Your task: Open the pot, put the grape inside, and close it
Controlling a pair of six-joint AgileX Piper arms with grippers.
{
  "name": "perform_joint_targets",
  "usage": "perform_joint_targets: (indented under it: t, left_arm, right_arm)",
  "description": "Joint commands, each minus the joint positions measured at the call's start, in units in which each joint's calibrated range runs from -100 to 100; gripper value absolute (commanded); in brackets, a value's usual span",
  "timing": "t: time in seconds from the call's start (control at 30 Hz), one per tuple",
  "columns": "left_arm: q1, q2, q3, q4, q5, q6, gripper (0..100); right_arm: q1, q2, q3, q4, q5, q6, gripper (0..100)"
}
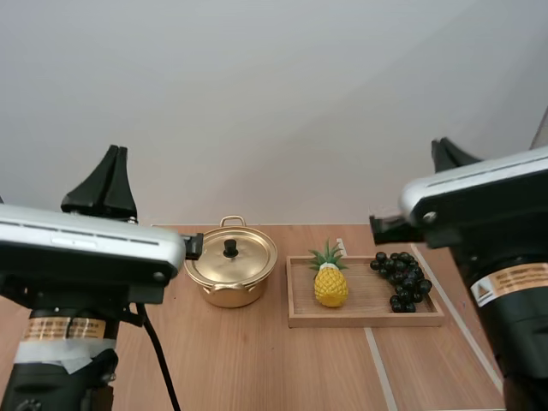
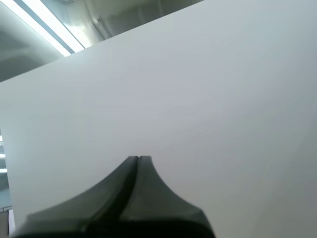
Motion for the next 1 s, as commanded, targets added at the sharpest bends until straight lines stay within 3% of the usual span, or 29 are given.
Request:
perform_joint_targets:
  t: [0.0, 0.1, 0.3, 0.63, 0.9, 0.97]
  left_arm:
    - [-0.27, -0.28, -9.41, -7.11, 21.26, -0.90, 0]
    - [-0.27, 2.90, -18.04, -10.77, 31.79, -0.99, 0]
    - [-0.27, 11.88, -36.55, -10.64, 42.43, -4.58, 0]
    - [-0.27, 30.08, -62.83, -6.83, 57.30, -7.68, 0]
    - [-0.27, 44.42, -79.17, -5.87, 77.27, -8.54, 0]
    - [-0.27, 47.22, -82.20, -5.59, 84.19, -8.80, 0]
  right_arm:
    - [0.01, 1.95, -7.98, 5.30, 10.78, -0.25, 0]
    - [0.01, 7.76, -16.11, 6.71, 25.64, -0.01, 0]
    - [0.01, 20.05, -35.26, 6.69, 50.78, 0.10, 0]
    - [0.01, 35.44, -65.14, 5.14, 73.37, 0.10, 0]
    - [0.01, 48.18, -79.90, -0.60, 100.04, 5.07, 0]
    - [0.01, 51.51, -81.40, -1.56, 100.93, 5.07, 0]
